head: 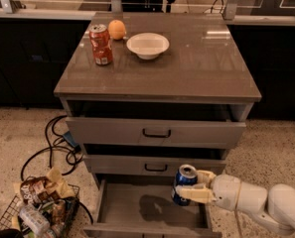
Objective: Place pepsi can into bottom drawer
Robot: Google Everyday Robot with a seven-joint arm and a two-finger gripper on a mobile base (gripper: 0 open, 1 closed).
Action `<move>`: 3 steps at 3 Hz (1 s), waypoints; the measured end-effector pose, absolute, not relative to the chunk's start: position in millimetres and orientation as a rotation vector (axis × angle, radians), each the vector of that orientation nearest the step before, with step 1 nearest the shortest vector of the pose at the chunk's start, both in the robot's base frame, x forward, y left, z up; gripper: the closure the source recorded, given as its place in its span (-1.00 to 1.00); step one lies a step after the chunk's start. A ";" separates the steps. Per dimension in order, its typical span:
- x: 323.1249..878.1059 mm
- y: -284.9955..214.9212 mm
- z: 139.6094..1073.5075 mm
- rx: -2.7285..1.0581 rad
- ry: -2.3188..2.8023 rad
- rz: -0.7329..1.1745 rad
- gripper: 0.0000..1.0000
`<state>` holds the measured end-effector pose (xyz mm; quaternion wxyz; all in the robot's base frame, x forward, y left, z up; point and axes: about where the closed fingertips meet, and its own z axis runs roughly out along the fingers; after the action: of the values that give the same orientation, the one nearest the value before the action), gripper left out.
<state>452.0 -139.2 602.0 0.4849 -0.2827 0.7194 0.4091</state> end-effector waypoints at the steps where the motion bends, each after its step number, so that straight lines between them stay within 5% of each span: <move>1: 462.7 -92.0 569.1 -0.772 1.755 0.981 1.00; 3: 477.0 -24.6 512.8 -0.916 1.783 0.827 1.00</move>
Offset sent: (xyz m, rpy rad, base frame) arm 0.0276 0.1335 -0.1021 -0.3289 -0.1191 0.0324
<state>477.0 -24.6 512.8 0.4679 -0.3733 0.7267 0.3371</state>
